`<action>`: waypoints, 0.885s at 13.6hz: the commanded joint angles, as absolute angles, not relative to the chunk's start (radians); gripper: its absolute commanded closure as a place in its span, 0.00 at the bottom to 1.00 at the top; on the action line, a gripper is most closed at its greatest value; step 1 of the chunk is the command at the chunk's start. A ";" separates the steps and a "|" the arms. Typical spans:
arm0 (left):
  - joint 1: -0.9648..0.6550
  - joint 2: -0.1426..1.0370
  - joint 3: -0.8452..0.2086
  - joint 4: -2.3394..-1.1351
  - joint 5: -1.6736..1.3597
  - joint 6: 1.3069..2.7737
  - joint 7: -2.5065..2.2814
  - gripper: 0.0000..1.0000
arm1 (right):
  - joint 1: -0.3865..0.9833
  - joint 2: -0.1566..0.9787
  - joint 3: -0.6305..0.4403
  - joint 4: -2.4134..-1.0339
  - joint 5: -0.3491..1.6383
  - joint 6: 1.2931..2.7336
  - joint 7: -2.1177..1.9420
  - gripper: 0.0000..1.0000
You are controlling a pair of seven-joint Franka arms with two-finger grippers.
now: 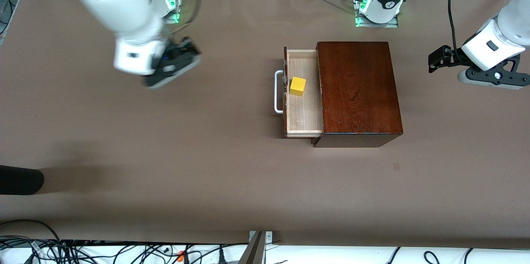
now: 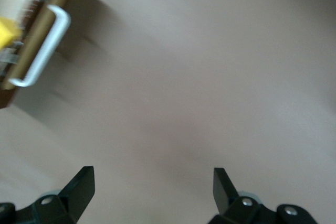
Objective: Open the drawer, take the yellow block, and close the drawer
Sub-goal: 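Move the right gripper over the yellow cube in the drawer, then lower the right gripper into the drawer and grasp the yellow cube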
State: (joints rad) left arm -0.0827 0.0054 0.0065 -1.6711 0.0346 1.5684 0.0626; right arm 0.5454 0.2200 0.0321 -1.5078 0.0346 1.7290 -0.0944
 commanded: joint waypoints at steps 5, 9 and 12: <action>-0.083 -0.020 0.006 -1.690 0.021 1.560 0.086 0.00 | 0.758 0.448 0.021 -1.284 0.026 1.798 0.127 0.00; -0.083 -0.020 0.005 -1.692 0.021 1.559 0.086 0.00 | 0.851 0.541 0.020 -1.258 0.020 1.972 0.123 0.00; -0.083 -0.018 0.003 -1.692 0.021 1.559 0.086 0.00 | 0.877 0.685 0.021 -1.088 -0.035 1.990 -0.027 0.00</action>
